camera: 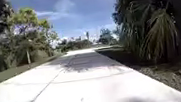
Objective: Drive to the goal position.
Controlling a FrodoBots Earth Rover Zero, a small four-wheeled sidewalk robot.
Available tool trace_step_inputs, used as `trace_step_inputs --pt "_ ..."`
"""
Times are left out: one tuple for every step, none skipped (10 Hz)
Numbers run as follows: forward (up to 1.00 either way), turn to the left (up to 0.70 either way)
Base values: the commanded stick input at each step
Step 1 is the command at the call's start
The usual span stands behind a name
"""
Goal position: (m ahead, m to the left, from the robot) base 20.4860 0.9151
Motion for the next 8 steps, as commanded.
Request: trace_step_inputs --pt "0.85 0.00" --pt "0.85 0.00" --pt "0.85 0.00" --pt "0.85 0.00" --pt "0.85 0.00" --pt "0.85 0.05" --pt "0.85 0.27" --pt "0.85 0.33"
